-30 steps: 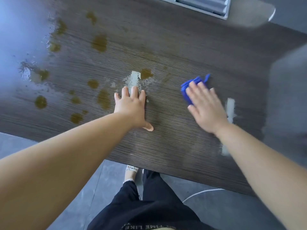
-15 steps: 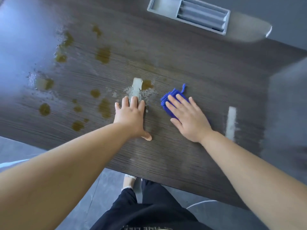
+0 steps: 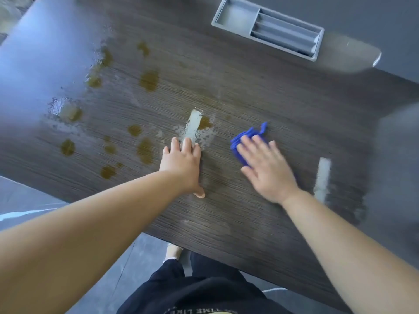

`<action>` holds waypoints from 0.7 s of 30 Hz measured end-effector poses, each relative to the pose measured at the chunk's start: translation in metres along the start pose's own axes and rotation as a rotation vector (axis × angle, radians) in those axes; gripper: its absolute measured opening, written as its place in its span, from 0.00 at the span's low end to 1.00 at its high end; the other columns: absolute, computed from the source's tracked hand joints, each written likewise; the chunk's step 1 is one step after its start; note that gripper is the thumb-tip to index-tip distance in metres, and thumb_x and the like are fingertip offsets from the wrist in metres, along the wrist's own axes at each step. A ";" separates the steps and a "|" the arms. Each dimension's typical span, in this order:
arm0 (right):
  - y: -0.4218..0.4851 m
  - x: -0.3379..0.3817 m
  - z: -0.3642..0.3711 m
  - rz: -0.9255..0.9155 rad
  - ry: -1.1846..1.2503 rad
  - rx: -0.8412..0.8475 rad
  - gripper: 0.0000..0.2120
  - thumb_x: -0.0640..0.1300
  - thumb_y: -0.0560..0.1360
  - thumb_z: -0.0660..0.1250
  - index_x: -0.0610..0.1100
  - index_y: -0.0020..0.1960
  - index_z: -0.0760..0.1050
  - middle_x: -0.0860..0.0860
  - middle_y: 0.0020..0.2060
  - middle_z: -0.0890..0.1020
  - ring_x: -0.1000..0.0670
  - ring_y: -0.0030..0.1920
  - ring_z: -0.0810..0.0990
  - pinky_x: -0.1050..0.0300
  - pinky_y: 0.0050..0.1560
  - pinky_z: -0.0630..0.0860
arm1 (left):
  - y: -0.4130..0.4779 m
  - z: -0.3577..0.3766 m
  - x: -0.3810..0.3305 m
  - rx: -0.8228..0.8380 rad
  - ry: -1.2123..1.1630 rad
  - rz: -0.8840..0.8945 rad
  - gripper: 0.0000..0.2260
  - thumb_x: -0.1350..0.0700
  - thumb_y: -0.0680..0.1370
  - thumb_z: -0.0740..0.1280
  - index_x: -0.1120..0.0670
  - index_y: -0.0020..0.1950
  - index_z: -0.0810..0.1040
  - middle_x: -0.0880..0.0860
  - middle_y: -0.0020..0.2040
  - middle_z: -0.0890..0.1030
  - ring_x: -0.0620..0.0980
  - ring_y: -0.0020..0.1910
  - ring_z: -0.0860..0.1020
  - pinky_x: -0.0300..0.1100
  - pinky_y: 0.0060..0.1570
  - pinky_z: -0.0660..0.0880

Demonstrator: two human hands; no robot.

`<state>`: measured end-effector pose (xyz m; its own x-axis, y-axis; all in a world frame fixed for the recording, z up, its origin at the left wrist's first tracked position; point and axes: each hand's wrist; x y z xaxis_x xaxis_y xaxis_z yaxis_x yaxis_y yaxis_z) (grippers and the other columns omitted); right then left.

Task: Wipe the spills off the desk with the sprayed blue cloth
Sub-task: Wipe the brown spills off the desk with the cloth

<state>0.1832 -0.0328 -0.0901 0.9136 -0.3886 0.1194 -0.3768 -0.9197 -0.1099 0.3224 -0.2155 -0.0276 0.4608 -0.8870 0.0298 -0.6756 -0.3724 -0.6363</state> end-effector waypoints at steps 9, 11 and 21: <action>0.025 0.012 -0.006 0.517 0.102 -0.086 0.28 0.55 0.80 0.48 0.42 0.76 0.57 0.46 0.76 0.56 0.43 0.76 0.54 0.40 0.72 0.50 | 0.014 -0.022 -0.015 -0.203 -0.184 -0.045 0.51 0.31 0.58 0.73 0.51 0.72 0.59 0.55 0.71 0.60 0.59 0.71 0.57 0.51 0.70 0.58; -0.007 0.023 -0.004 0.154 0.051 -0.005 0.28 0.56 0.79 0.47 0.44 0.74 0.61 0.47 0.75 0.61 0.44 0.75 0.58 0.40 0.72 0.56 | 0.027 -0.030 -0.023 -0.194 -0.088 0.061 0.58 0.31 0.57 0.74 0.50 0.77 0.49 0.55 0.75 0.54 0.60 0.74 0.49 0.52 0.73 0.49; 0.050 -0.080 -0.022 0.933 0.130 -0.077 0.27 0.55 0.81 0.47 0.46 0.78 0.48 0.50 0.77 0.47 0.47 0.77 0.45 0.42 0.74 0.44 | 0.071 -0.057 -0.035 -0.088 0.119 0.149 0.63 0.31 0.51 0.76 0.42 0.76 0.42 0.53 0.77 0.47 0.59 0.76 0.44 0.57 0.73 0.46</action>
<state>0.0876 -0.0493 -0.0838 0.2157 -0.9684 0.1255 -0.9604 -0.2336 -0.1519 0.2254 -0.2269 -0.0296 0.2844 -0.9581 0.0345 -0.7811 -0.2524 -0.5711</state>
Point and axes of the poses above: each hand's wrist, its own y-axis towards the middle knuckle, its own z-axis out of the palm, x = y × z
